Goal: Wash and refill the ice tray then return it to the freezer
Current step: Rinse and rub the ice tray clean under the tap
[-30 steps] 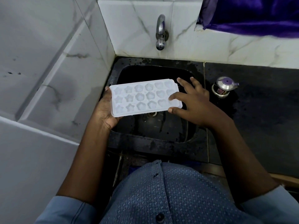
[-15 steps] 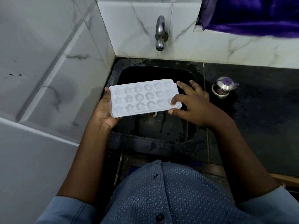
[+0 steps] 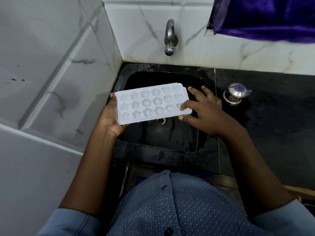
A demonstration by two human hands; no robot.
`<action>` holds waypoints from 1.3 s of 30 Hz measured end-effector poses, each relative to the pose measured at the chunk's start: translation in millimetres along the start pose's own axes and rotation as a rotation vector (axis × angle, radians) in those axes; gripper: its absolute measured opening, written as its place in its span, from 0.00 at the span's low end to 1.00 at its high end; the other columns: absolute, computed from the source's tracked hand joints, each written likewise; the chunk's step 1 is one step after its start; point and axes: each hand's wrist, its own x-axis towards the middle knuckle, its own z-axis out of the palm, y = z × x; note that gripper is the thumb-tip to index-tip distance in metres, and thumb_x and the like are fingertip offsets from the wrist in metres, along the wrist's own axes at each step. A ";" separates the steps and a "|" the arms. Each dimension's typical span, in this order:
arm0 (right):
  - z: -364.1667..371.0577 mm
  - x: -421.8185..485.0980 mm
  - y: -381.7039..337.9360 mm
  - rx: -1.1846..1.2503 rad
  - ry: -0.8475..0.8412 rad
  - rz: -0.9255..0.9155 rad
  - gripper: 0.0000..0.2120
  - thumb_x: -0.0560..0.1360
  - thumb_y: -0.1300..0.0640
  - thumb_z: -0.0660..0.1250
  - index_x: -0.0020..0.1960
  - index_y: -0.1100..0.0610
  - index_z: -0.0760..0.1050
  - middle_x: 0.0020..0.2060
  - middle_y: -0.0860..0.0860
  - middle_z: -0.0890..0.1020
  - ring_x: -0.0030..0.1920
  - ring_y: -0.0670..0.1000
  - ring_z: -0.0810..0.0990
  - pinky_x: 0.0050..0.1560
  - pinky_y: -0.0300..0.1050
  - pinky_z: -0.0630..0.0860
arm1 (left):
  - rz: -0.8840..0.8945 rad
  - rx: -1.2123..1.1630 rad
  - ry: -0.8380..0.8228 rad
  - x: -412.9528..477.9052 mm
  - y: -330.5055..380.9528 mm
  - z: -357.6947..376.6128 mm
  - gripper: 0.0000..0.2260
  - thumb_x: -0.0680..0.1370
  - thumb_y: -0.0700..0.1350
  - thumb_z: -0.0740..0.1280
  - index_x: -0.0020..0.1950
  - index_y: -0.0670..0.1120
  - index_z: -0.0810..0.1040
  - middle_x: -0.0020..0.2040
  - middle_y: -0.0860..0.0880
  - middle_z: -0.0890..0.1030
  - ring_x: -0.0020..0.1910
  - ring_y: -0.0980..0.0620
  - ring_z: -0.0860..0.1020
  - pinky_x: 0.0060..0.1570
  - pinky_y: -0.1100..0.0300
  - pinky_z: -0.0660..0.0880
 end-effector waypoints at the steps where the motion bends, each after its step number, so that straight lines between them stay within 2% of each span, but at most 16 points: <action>1: 0.1 -0.1 -0.3 0.003 0.017 0.008 0.17 0.78 0.37 0.67 0.64 0.40 0.77 0.84 0.48 0.51 0.83 0.57 0.40 0.77 0.64 0.45 | -0.001 -0.001 -0.002 0.2 -0.5 0.0 0.27 0.87 0.64 0.52 0.66 0.46 0.81 0.61 0.42 0.87 0.56 0.42 0.87 0.46 0.43 0.86; 5: 1.3 0.0 -3.8 -0.002 0.022 0.006 0.20 0.78 0.35 0.67 0.67 0.40 0.76 0.85 0.48 0.51 0.83 0.57 0.40 0.77 0.64 0.45 | 0.001 0.005 -0.010 2.0 -1.7 0.3 0.28 0.87 0.64 0.52 0.69 0.45 0.80 0.63 0.42 0.86 0.58 0.41 0.86 0.49 0.42 0.85; 9: 1.7 -0.7 -3.9 0.003 0.015 0.002 0.18 0.78 0.35 0.67 0.64 0.40 0.77 0.84 0.47 0.51 0.83 0.57 0.40 0.77 0.64 0.44 | -0.006 0.000 -0.022 3.7 -1.7 -0.1 0.29 0.87 0.64 0.52 0.73 0.45 0.77 0.66 0.41 0.84 0.62 0.40 0.85 0.54 0.41 0.84; 14: 0.7 -0.2 -1.9 -0.023 0.037 0.029 0.21 0.78 0.34 0.65 0.68 0.39 0.75 0.85 0.49 0.50 0.83 0.58 0.40 0.77 0.66 0.45 | 0.004 -0.012 -0.022 3.3 -2.1 -1.1 0.29 0.87 0.64 0.53 0.74 0.45 0.77 0.67 0.41 0.84 0.62 0.39 0.84 0.51 0.40 0.85; 17: 4.0 -0.9 -2.4 -0.024 -0.023 0.016 0.23 0.78 0.32 0.64 0.70 0.37 0.74 0.85 0.47 0.48 0.83 0.57 0.38 0.77 0.64 0.43 | 0.002 -0.010 -0.019 1.6 -0.7 0.5 0.29 0.87 0.64 0.52 0.72 0.45 0.78 0.65 0.41 0.85 0.60 0.40 0.86 0.48 0.41 0.85; 21: 6.6 -1.2 -2.3 -0.037 -0.001 0.011 0.18 0.78 0.33 0.65 0.63 0.39 0.77 0.85 0.48 0.48 0.83 0.58 0.38 0.77 0.64 0.43 | 0.006 0.014 -0.006 -0.8 -0.8 -0.5 0.28 0.86 0.64 0.54 0.71 0.45 0.79 0.64 0.41 0.85 0.58 0.41 0.86 0.47 0.42 0.85; 24: 6.4 -1.1 -3.0 -0.053 0.028 0.025 0.20 0.78 0.33 0.64 0.66 0.40 0.76 0.85 0.49 0.48 0.83 0.59 0.39 0.77 0.64 0.44 | 0.013 0.029 0.010 -1.9 -2.1 0.8 0.28 0.86 0.65 0.53 0.69 0.46 0.80 0.63 0.42 0.86 0.58 0.41 0.87 0.48 0.42 0.85; 27: 5.1 -1.6 -5.8 -0.032 -0.014 0.016 0.21 0.78 0.32 0.64 0.68 0.39 0.75 0.85 0.48 0.47 0.83 0.57 0.38 0.77 0.64 0.43 | 0.012 0.036 0.014 -3.2 -1.5 3.2 0.28 0.86 0.65 0.52 0.68 0.46 0.80 0.62 0.43 0.86 0.58 0.41 0.87 0.51 0.42 0.84; 33: 4.0 -3.2 -2.7 -0.018 0.027 0.020 0.18 0.78 0.33 0.65 0.62 0.40 0.77 0.85 0.48 0.49 0.83 0.57 0.38 0.77 0.64 0.43 | 0.001 0.034 0.026 -2.4 -0.2 2.9 0.28 0.87 0.65 0.53 0.69 0.46 0.80 0.63 0.42 0.86 0.58 0.41 0.86 0.51 0.42 0.84; 39: 5.5 -2.2 -5.6 -0.060 -0.008 0.008 0.22 0.78 0.31 0.63 0.68 0.40 0.75 0.85 0.49 0.47 0.83 0.58 0.37 0.77 0.65 0.43 | 0.007 0.044 0.028 -0.4 -1.9 7.5 0.29 0.86 0.65 0.52 0.70 0.46 0.79 0.63 0.42 0.86 0.58 0.41 0.86 0.54 0.41 0.82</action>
